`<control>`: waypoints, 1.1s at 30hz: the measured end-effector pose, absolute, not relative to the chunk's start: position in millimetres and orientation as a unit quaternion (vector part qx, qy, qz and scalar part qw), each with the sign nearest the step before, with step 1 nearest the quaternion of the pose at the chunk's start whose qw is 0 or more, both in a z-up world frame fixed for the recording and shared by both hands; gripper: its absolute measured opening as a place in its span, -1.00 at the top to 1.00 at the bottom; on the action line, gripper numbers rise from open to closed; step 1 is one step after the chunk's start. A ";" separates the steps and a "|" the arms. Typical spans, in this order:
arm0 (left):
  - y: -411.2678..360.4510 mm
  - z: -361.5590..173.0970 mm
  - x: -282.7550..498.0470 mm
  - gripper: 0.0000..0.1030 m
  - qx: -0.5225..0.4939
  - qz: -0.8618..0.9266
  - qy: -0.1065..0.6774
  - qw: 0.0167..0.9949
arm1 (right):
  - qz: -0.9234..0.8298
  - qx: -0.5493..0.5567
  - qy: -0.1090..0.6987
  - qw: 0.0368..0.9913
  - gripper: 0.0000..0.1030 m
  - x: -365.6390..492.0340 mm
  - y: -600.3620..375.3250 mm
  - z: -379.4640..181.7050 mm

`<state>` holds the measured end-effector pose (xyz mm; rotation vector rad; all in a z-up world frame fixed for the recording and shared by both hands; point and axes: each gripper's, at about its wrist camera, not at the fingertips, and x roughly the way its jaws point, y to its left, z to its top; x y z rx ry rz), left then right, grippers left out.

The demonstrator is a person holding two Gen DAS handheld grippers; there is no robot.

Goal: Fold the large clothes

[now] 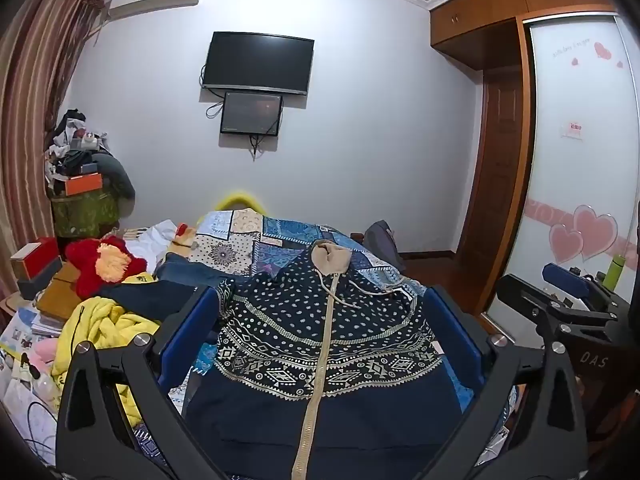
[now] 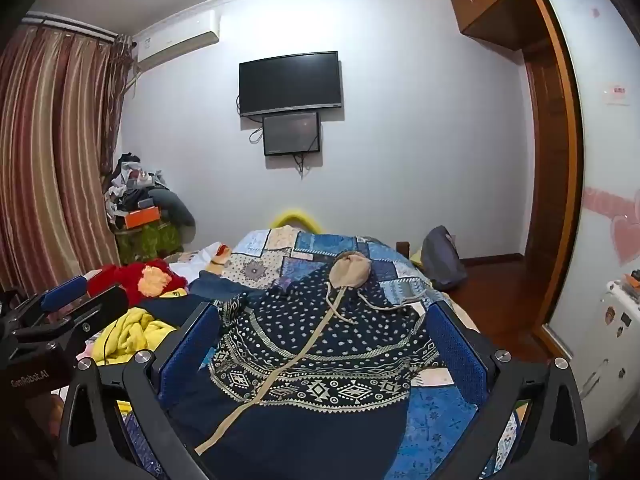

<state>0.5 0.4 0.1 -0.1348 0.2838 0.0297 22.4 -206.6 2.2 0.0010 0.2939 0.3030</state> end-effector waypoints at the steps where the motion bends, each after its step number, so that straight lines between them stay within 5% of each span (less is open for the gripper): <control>1: -1.5 -0.1 0.1 -1.00 -0.064 0.014 0.140 0.988 | 0.151 0.002 0.147 0.978 -1.00 22.5 -206.6 2.0; 33: -1.8 -6.1 7.3 -1.00 -0.054 0.013 0.146 0.988 | 0.145 0.001 0.148 0.978 -1.00 19.7 -208.6 2.0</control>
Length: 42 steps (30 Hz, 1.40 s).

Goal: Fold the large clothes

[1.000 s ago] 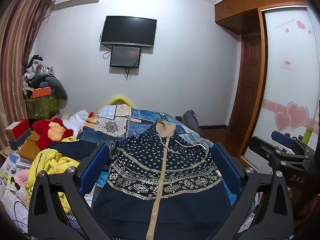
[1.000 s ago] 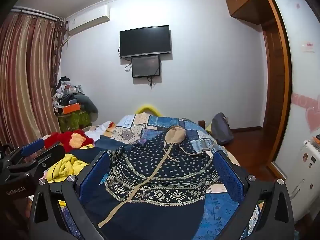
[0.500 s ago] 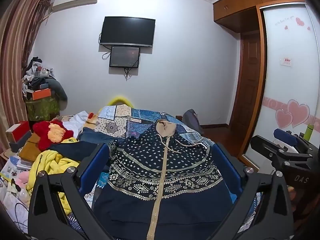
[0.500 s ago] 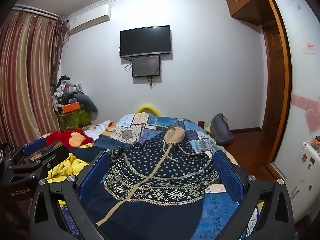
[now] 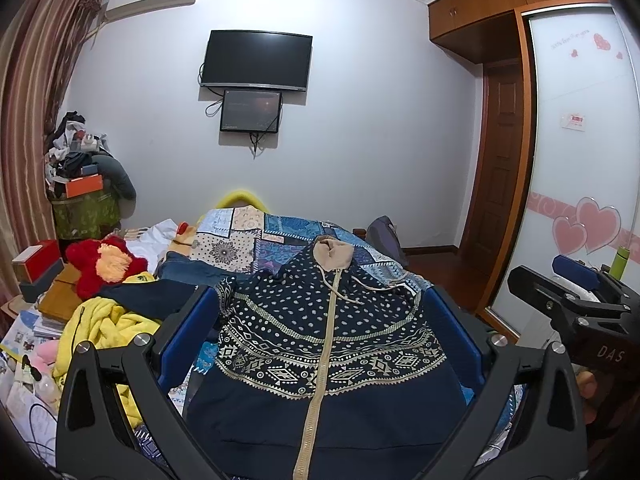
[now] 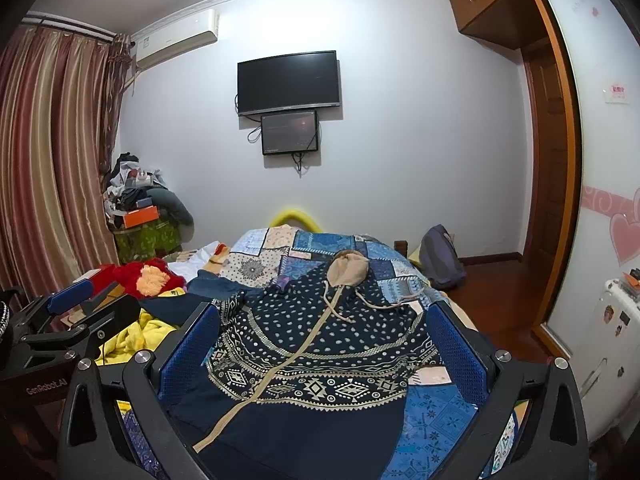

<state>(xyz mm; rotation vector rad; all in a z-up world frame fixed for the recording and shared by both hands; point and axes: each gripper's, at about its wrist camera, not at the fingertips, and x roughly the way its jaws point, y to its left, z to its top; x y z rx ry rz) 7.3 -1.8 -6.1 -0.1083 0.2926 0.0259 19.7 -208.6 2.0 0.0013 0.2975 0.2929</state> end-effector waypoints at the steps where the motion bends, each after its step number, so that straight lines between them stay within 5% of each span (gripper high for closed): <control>1: -1.8 -6.6 7.1 -1.00 -0.054 0.013 0.146 0.988 | 0.146 0.001 0.147 0.978 -1.00 19.7 -208.9 2.0; 42: 0.0 -8.4 8.9 -1.00 -0.059 0.014 0.149 0.987 | 0.150 -0.003 0.147 0.978 -1.00 23.3 -205.7 3.4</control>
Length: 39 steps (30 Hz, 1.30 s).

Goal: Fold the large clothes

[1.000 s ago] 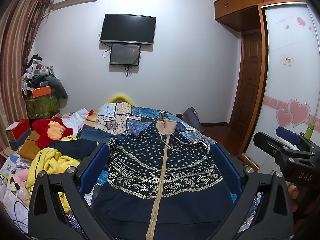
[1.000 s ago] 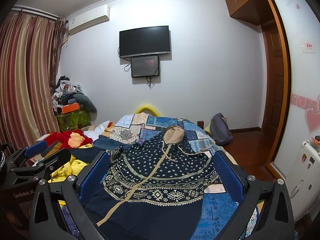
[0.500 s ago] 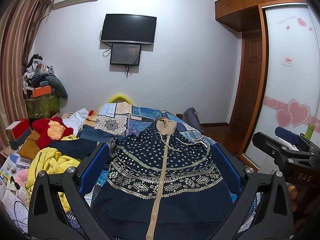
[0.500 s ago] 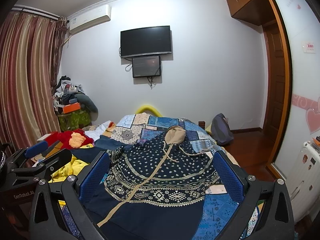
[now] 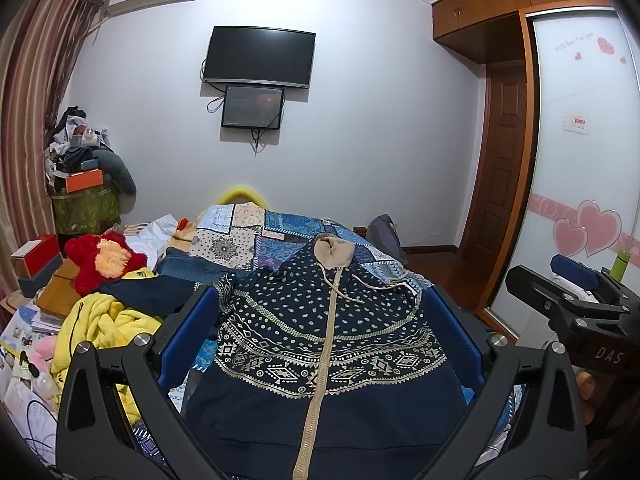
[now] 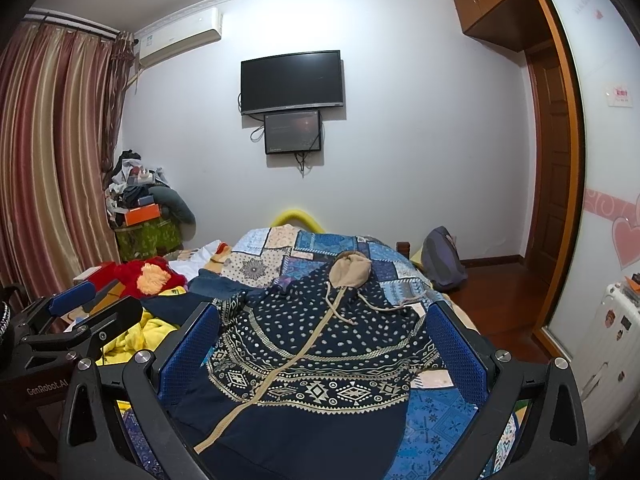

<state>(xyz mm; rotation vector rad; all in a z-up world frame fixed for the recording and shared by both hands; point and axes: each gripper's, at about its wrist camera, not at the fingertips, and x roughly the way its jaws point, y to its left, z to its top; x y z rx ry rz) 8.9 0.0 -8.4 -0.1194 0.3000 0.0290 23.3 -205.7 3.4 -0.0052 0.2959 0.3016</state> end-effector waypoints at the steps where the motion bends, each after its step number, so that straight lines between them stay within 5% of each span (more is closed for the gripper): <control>1: -0.1 -8.5 9.3 -1.00 -0.060 0.015 0.150 0.987 | 0.150 -0.002 0.147 0.978 -1.00 23.5 -205.8 3.1; 22: 22.1 -25.1 46.7 -1.00 -0.070 0.024 0.174 0.982 | 0.144 -0.012 0.178 0.973 -1.00 63.3 -191.4 -15.7; 39: 168.4 -113.2 198.1 -0.99 -0.076 0.126 0.265 0.953 | 0.163 -0.032 0.300 0.939 -1.00 250.7 -153.5 -95.9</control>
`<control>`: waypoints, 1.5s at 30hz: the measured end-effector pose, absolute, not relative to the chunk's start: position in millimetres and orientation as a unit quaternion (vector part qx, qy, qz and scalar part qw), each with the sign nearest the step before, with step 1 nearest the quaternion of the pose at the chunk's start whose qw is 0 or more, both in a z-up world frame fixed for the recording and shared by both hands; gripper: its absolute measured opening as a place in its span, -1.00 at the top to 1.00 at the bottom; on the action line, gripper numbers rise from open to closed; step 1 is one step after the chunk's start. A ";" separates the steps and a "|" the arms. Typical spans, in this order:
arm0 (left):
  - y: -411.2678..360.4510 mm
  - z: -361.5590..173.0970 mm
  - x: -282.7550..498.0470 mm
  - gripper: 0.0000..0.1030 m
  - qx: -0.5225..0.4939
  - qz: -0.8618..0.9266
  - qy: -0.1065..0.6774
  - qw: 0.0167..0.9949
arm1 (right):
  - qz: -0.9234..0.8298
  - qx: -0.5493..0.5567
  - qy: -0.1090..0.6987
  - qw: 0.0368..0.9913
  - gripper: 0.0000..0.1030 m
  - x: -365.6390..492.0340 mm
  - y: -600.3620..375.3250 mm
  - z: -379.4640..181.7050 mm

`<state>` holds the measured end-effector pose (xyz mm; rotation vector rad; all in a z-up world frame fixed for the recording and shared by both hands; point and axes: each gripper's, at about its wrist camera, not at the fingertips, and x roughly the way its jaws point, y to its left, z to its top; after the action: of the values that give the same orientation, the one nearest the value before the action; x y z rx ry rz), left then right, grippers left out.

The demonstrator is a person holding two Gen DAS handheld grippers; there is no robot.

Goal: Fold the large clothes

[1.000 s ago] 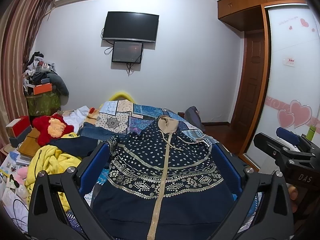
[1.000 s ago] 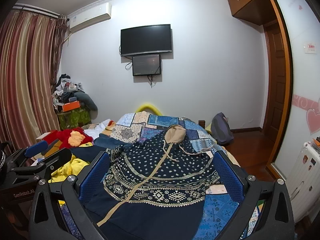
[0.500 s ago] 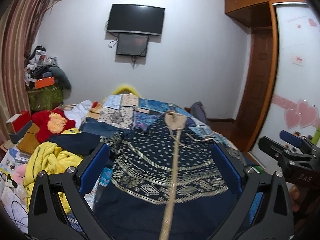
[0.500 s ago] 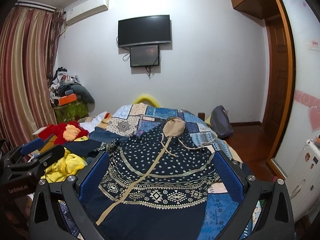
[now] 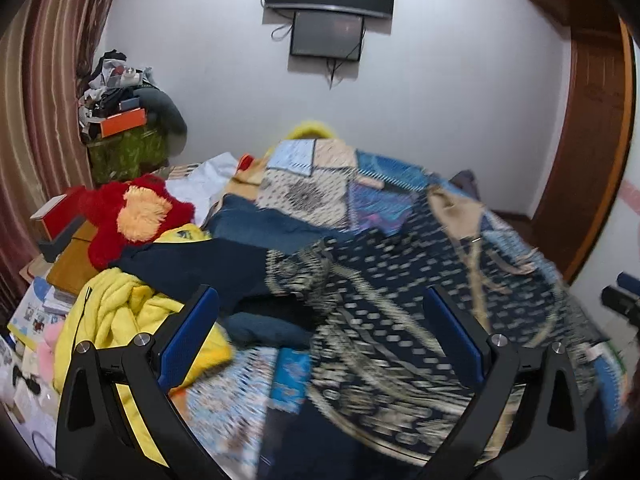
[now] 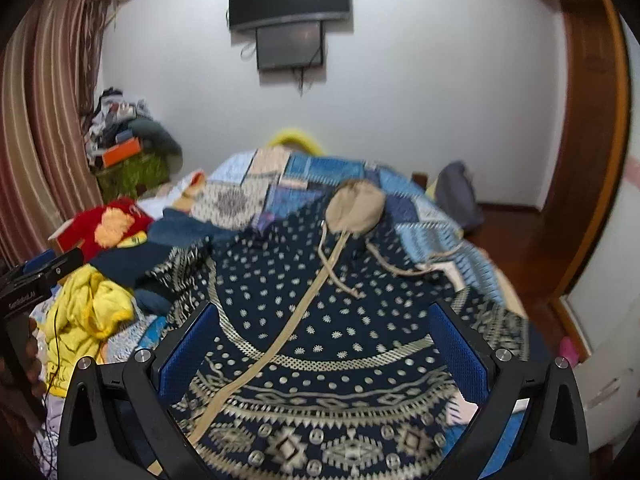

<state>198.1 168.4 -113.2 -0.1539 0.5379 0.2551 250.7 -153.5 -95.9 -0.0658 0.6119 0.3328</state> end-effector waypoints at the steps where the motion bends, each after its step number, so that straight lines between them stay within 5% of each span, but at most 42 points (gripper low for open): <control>1: 176.5 -122.4 204.1 -0.99 -0.073 0.128 0.271 0.951 | 0.169 -0.031 0.311 0.935 -1.00 261.7 -152.1 -103.4; 16: 283.1 -244.6 291.9 -0.89 -0.230 0.065 0.397 0.886 | 0.168 -0.050 0.451 0.875 -1.00 393.3 -144.5 -213.5; 28: 337.9 -268.7 300.1 -0.86 -0.413 0.027 0.366 0.834 | 0.198 -0.065 0.469 0.858 -1.00 405.5 -125.2 -225.0; 38: 356.3 -277.9 290.1 -0.85 -0.440 0.056 0.370 0.816 | 0.196 -0.072 0.456 0.865 -1.00 397.7 -121.9 -217.1; 42: 375.7 -279.3 304.4 -0.60 -0.430 0.090 0.366 0.821 | 0.203 -0.085 0.446 0.867 -1.00 390.7 -117.2 -212.2; 45: 380.8 -271.8 316.1 -0.21 -0.386 0.137 0.371 0.833 | 0.202 -0.096 0.444 0.868 -1.00 390.5 -114.5 -212.2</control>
<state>316.1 380.8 -271.8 -0.8184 0.7864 0.2907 390.5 -114.5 -212.2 -0.2000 0.9287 0.4230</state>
